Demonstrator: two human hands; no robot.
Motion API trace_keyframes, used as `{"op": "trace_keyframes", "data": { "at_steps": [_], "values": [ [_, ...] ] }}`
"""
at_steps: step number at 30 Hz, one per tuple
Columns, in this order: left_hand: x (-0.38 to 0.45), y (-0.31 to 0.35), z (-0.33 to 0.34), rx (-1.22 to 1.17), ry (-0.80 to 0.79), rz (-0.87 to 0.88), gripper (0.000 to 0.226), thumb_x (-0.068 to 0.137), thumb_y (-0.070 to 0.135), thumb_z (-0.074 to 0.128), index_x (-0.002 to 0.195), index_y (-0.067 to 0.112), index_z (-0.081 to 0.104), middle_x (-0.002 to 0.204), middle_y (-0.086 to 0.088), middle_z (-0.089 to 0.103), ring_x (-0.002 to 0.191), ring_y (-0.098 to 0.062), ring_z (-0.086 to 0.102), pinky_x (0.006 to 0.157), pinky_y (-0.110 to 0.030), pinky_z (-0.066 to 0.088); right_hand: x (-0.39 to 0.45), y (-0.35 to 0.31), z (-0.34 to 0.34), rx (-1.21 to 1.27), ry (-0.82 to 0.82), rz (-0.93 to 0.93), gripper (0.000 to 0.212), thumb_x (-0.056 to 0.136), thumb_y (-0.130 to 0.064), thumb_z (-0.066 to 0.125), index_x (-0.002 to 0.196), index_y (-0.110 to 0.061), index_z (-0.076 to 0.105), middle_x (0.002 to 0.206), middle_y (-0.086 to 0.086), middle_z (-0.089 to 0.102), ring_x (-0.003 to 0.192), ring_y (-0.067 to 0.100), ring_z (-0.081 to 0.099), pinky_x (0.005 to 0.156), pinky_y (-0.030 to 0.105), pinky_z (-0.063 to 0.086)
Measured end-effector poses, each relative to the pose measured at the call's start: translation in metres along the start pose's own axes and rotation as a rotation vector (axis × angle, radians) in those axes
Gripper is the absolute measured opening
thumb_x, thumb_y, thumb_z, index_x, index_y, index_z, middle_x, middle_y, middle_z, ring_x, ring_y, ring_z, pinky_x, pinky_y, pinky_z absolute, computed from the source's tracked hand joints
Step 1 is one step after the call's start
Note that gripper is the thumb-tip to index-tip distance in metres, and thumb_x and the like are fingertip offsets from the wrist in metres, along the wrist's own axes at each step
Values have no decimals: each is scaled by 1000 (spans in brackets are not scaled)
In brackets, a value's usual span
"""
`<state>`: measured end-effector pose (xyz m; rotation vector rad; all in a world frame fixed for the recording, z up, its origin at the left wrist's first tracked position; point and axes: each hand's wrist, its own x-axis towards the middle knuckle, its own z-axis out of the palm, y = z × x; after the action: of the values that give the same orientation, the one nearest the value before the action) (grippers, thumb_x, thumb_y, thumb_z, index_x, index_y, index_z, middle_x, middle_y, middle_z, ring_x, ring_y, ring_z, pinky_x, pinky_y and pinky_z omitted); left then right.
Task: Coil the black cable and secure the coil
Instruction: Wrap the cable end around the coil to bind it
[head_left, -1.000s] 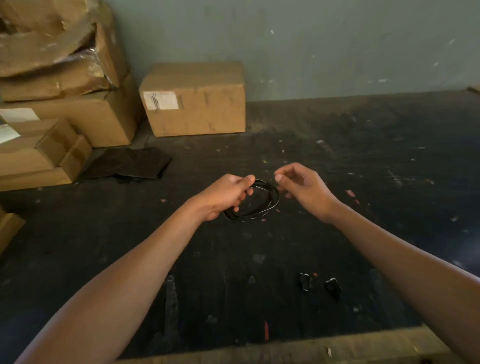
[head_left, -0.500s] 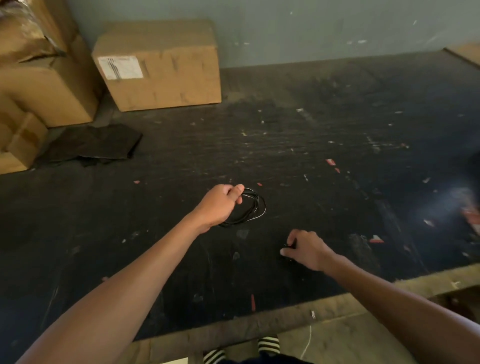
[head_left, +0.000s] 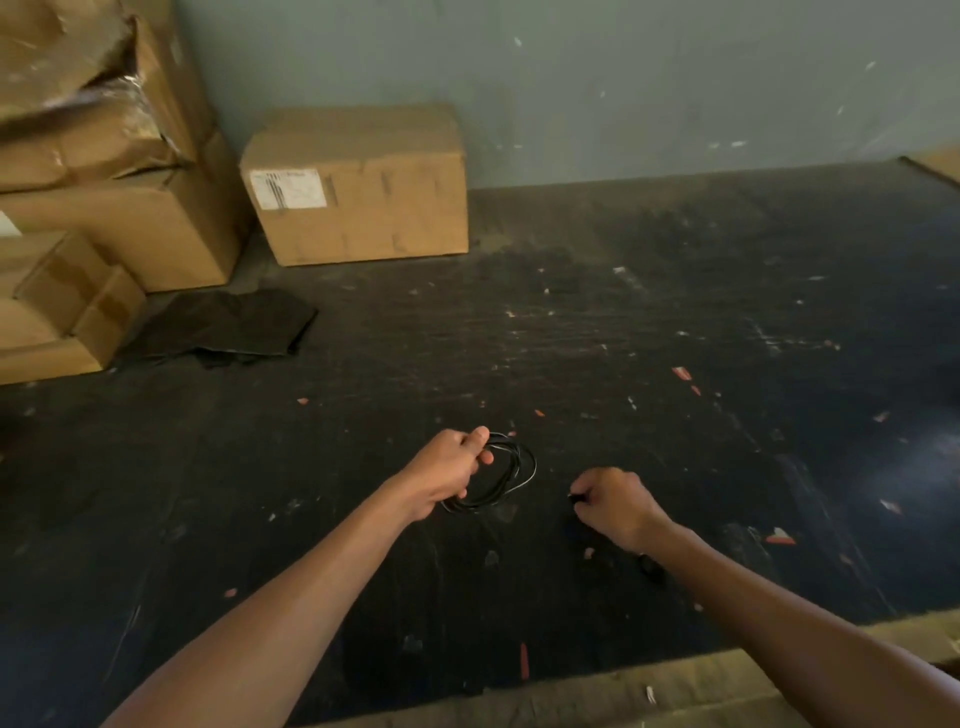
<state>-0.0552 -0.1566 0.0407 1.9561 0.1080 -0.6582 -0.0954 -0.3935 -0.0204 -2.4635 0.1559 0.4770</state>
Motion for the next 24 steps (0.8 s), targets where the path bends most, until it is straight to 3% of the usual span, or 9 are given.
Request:
{"op": "trace_keyframes", "data": {
  "at_steps": [3,6,14,17,20,24],
  "values": [
    [-2,6,-4,23,24,20,42,106,41,35,102,10,64,71,2,43,65,-12,43,67,-32,42,7,-35,-25,258,224,-76,23,86,-15,70,108,-21,66,92,-5,70,75,-3,60,56,5,44],
    [-2,17,-3,62,52,87,43,106,42,35,102,11,65,69,1,43,64,-13,44,64,-30,41,3,-75,-44,395,310,-251,22,86,-14,71,106,-22,67,87,-7,68,73,-5,62,61,6,46],
    [-5,42,-11,-4,40,275,46,104,48,36,103,16,68,60,9,42,53,-5,42,58,-30,40,-1,-117,-61,335,310,-481,21,82,-11,76,94,-26,67,82,-9,68,76,-2,64,67,10,49],
    [-3,41,-14,63,87,367,44,104,45,40,89,15,68,53,12,40,47,-2,39,61,-34,37,-1,-118,-65,316,281,-515,22,80,-13,78,87,-30,66,78,-9,69,74,-6,63,66,8,47],
    [-1,38,-13,71,132,401,39,104,40,44,74,26,64,45,15,43,44,1,39,53,-30,34,-1,-119,-66,281,287,-545,25,80,-13,78,82,-35,65,78,-11,68,77,-5,63,69,8,47],
    [2,37,-13,92,181,435,39,102,39,48,72,21,64,45,17,43,45,0,37,49,-22,29,0,-117,-65,212,298,-644,17,86,-11,71,85,-27,65,81,-12,65,81,2,63,70,13,49]
  ]
}}
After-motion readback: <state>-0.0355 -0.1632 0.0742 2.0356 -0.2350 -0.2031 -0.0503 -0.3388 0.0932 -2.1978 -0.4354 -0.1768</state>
